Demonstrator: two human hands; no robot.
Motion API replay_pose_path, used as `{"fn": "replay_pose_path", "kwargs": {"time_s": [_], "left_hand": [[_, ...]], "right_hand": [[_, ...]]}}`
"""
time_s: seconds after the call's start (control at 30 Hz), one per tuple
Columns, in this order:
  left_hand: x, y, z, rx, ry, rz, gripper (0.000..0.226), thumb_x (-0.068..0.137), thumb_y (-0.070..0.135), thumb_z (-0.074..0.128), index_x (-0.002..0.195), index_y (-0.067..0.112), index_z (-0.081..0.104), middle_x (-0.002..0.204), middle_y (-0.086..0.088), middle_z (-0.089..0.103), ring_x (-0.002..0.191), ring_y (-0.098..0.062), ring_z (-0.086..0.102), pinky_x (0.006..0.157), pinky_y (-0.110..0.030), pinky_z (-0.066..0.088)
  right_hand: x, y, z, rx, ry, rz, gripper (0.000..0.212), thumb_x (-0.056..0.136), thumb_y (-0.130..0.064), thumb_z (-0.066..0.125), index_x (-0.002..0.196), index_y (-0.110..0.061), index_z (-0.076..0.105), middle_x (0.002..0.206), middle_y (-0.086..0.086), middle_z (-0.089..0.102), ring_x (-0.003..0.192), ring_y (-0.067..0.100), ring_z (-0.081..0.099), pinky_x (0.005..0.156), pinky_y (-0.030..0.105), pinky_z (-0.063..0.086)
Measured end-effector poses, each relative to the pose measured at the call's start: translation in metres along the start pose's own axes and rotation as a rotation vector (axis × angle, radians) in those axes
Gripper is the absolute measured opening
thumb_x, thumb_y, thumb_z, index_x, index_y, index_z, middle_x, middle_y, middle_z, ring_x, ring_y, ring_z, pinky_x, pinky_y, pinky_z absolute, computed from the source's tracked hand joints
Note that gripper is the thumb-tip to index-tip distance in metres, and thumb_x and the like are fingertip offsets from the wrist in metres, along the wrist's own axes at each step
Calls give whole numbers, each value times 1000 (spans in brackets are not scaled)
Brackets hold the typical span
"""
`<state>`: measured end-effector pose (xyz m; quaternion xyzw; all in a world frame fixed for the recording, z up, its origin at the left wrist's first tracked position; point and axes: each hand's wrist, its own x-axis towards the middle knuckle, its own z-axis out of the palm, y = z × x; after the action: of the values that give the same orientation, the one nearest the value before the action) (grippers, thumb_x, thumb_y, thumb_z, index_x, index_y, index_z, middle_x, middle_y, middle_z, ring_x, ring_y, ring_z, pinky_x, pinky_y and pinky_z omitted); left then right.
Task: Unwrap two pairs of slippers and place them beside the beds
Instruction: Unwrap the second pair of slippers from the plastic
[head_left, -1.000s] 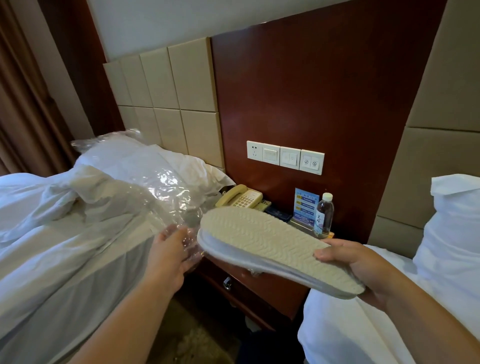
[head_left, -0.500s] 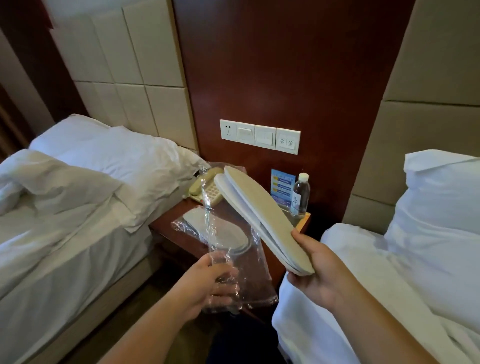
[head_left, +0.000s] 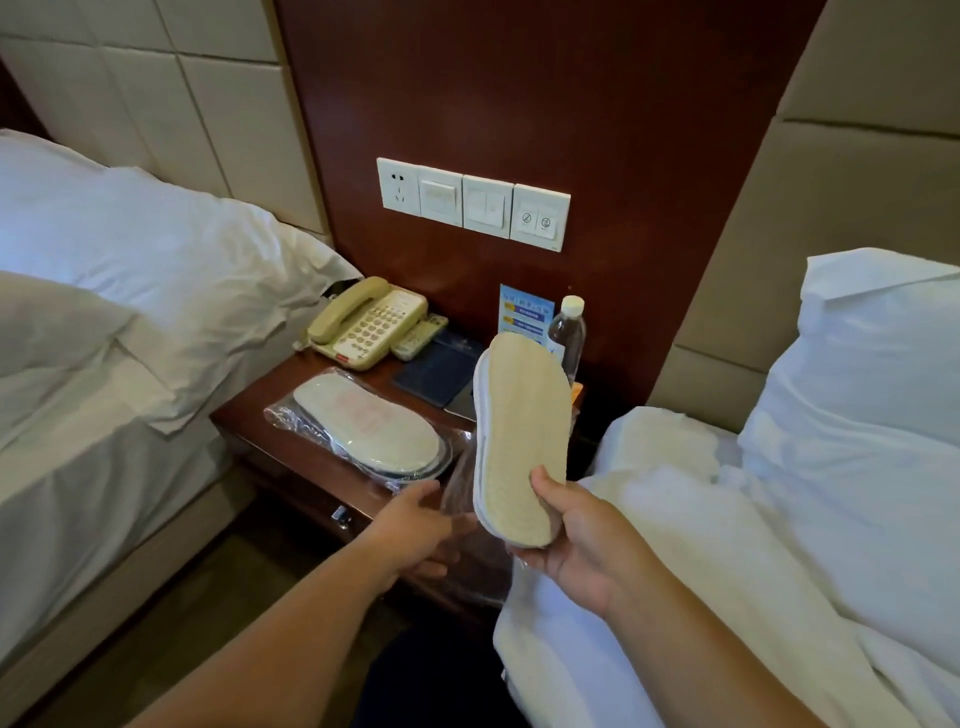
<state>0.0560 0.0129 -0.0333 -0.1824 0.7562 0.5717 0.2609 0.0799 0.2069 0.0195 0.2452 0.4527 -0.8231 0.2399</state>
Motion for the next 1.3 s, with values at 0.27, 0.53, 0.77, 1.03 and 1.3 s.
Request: {"fn": "replay_pose_path", "kwargs": {"time_s": [0.27, 0.53, 0.77, 1.03, 1.3], "left_hand": [[21, -12, -21, -1, 122, 33, 80, 76, 47, 79, 144, 27, 42, 116, 7, 68, 96, -16, 70, 83, -41, 60], [-1, -20, -62, -33, 200, 76, 39, 87, 42, 71, 123, 34, 59, 108, 13, 67, 95, -8, 64, 68, -28, 53], [-32, -38, -89, -68, 182, 96, 35, 92, 37, 68, 124, 35, 56, 109, 15, 64, 99, -10, 67, 74, -27, 52], [-52, -64, -126, 137, 206, 168, 31, 90, 45, 66, 119, 47, 55, 108, 18, 67, 83, -2, 70, 61, -12, 54], [-59, -82, -165, 81, 268, 121, 27, 91, 44, 66, 116, 47, 56, 109, 16, 67, 89, -18, 72, 65, -33, 61]], "right_hand": [[70, 26, 2, -128, 247, -35, 27, 95, -25, 61, 117, -13, 51, 112, 11, 66, 96, 30, 66, 63, 43, 60], [82, 52, 4, -1314, 542, -420, 83, 89, -27, 53, 153, -37, 1, 145, 13, 27, 126, 31, 41, 104, 38, 38], [87, 50, 27, -1767, 513, -573, 69, 85, -28, 54, 148, -34, 25, 155, 6, 14, 133, 31, 28, 106, 44, 31], [135, 22, 90, -1504, 207, -594, 70, 88, -42, 65, 148, -20, 36, 154, 5, 31, 140, 24, 33, 113, 39, 30], [183, 19, 132, -1984, 289, -239, 119, 64, -70, 66, 155, -25, 3, 156, 5, 32, 147, 31, 16, 113, 59, 5]]}}
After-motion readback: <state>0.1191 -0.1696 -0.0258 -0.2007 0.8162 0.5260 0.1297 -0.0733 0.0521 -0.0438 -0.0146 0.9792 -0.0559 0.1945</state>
